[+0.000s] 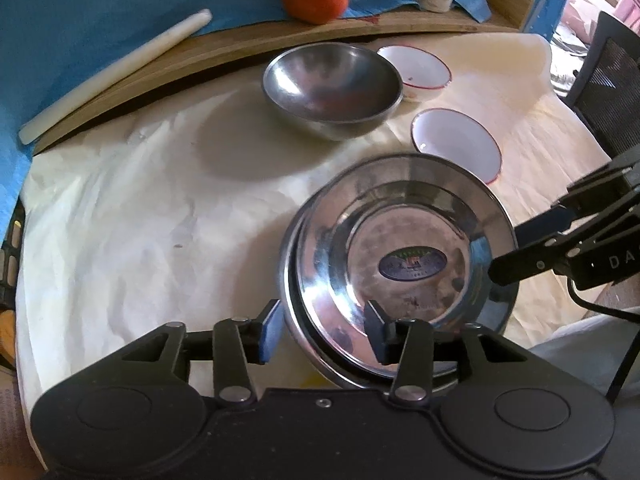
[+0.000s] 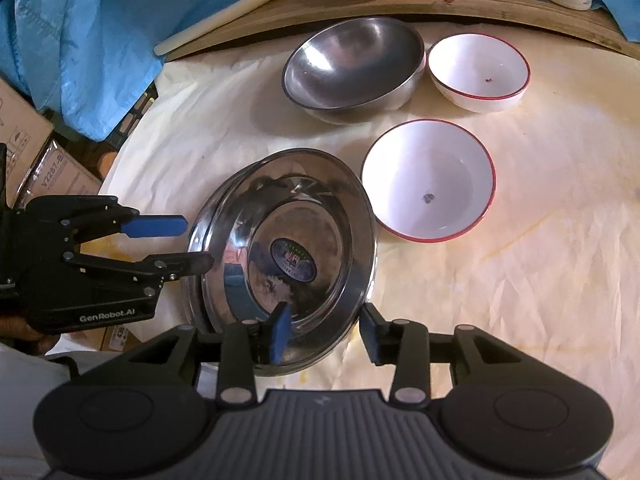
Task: Organize plates and bowls
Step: 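Lift the plate stack with both grippers and carry it across the table, then lower the plate stack onto the paper and open both grippers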
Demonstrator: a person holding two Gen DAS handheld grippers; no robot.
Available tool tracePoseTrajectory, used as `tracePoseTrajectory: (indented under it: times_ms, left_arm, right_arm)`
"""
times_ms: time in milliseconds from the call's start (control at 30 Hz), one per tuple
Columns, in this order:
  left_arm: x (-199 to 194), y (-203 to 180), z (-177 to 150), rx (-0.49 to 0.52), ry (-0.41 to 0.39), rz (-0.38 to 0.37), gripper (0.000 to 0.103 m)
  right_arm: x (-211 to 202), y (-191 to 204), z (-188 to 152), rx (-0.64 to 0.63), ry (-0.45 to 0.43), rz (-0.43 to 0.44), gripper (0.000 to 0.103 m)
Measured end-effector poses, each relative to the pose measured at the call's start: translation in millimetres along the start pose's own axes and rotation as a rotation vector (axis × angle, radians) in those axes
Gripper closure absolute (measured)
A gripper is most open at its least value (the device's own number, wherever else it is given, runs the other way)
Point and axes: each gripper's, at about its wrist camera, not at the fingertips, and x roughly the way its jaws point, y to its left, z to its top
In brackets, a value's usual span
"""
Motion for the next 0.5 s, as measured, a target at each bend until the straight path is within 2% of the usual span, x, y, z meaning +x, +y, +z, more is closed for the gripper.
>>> tracePoseTrajectory:
  times_ms: [100, 200, 367, 500]
  left_arm:
    - [-3.1, 4.7, 1.4, -0.006, -0.014, 0.004, 0.045]
    - [-5.1, 9.2, 2.9, -0.008, -0.024, 0.01, 0.039]
    - [-7.8, 18.4, 5.3, -0.02, -0.042, 0.019, 0.03]
    - [-7.8, 26.9, 7.6, -0.026, -0.05, 0.018, 0.026]
  right_arm:
    - [-0.1, -0.3, 0.4, 0.015, -0.005, -0.001, 0.055]
    - [1.2, 0.4, 2.3, 0.021, -0.004, 0.001, 0.046]
    - [3.8, 5.5, 5.2, 0.027, -0.011, 0.0, 0.02]
    - [6.2, 7.3, 8.2, 0.045, -0.017, -0.012, 0.016]
